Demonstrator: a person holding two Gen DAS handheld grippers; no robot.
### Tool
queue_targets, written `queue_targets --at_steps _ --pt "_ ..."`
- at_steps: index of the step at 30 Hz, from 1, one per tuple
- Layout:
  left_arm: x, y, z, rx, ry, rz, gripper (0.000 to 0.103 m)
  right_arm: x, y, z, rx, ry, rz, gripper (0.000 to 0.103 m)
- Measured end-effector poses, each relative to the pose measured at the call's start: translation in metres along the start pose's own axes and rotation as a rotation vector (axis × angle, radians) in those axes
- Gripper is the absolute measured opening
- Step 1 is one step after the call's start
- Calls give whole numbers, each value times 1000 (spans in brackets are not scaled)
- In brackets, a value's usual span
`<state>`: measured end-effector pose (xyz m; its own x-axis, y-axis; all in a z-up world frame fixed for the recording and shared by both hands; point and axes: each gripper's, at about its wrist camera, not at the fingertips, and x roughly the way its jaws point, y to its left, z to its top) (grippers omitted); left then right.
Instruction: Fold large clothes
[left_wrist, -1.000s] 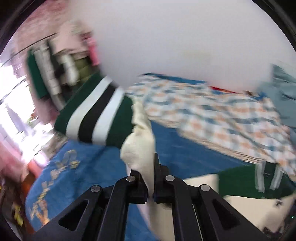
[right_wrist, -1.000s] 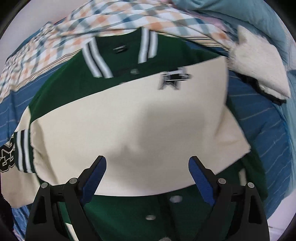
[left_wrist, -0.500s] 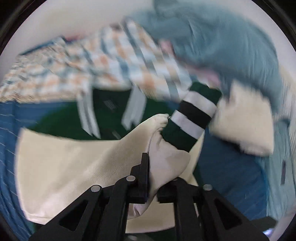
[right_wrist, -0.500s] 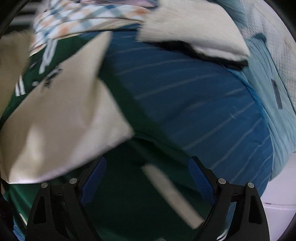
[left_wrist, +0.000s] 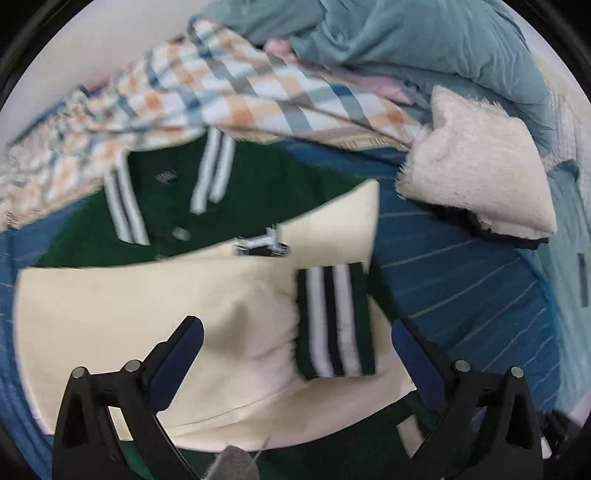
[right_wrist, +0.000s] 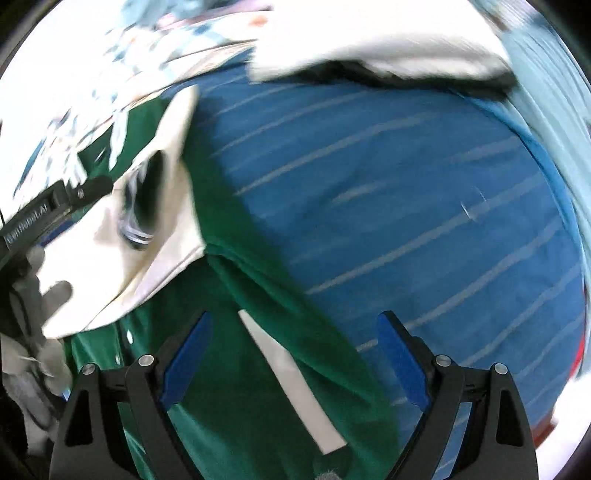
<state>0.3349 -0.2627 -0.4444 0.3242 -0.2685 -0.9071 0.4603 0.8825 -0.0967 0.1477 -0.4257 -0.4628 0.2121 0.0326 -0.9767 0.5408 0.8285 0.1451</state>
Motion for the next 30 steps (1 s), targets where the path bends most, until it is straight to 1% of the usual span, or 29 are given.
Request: queue_targets --at_steps 2,3,4,5,6,7,8,9,10,11,12,14,15,16,18,19,20,22,23,25,26,27,28,29,30 --pt "-19 16 -10 -30 -18 38 103 7 15 5 -98 4 -29 92" --pt "-31 29 -20 -60 -25 65 103 16 26 10 -157 7 -42 92" --pt "-39 41 -29 -81 -29 83 103 21 33 15 -191 8 -49 92" --pt "-48 56 -43 -106 -31 120 103 33 43 19 -243 17 -68 91" --pt "-56 75 -62 -133 -22 188 103 43 50 24 -275 28 -81 91" --pt "-60 88 -76 -148 -11 241 103 55 59 29 -321 40 -98 87" --pt "-61 103 -92 -164 5 295 103 70 68 32 -377 58 -100 71" --pt "-60 119 -109 -181 33 360 103 81 75 35 -417 71 -112 58" --pt "-54 139 -130 -204 81 422 103 89 78 38 -439 82 -120 37" --pt "-48 155 -145 -232 127 456 103 96 77 42 -437 90 -122 29" --pt "-43 169 -156 -262 160 479 103 96 66 51 -379 65 -99 27" --pt "-35 201 -180 -355 212 521 103 90 31 66 -211 43 2 27" --pt "-32 211 -186 -385 220 535 103 90 8 72 -108 35 34 27" --pt "-30 219 -190 -412 227 550 103 94 -13 74 -19 39 52 27" --pt "-27 229 -195 -452 237 560 103 107 -38 73 103 80 119 28" --pt "-28 232 -196 -468 235 560 103 109 -38 75 115 92 119 30" --pt "-31 231 -197 -473 232 561 103 105 -31 77 106 104 79 35" --pt "-43 225 -200 -459 227 557 103 88 -15 74 73 122 -29 38" --pt "-48 222 -202 -447 226 560 103 75 -7 69 61 113 -50 40" --pt "-60 212 -210 -413 235 579 103 43 16 47 21 95 -22 41" --pt "-65 207 -218 -396 248 600 103 33 27 36 5 99 18 41" --pt "-69 209 -229 -392 261 610 103 26 40 19 -5 119 99 41" --pt "-71 209 -238 -393 284 617 103 27 57 -1 -16 180 211 41" --pt "-71 209 -250 -402 312 619 103 37 72 -17 -18 256 300 41" --pt "-70 211 -258 -409 336 622 103 53 88 -38 -6 362 399 41"
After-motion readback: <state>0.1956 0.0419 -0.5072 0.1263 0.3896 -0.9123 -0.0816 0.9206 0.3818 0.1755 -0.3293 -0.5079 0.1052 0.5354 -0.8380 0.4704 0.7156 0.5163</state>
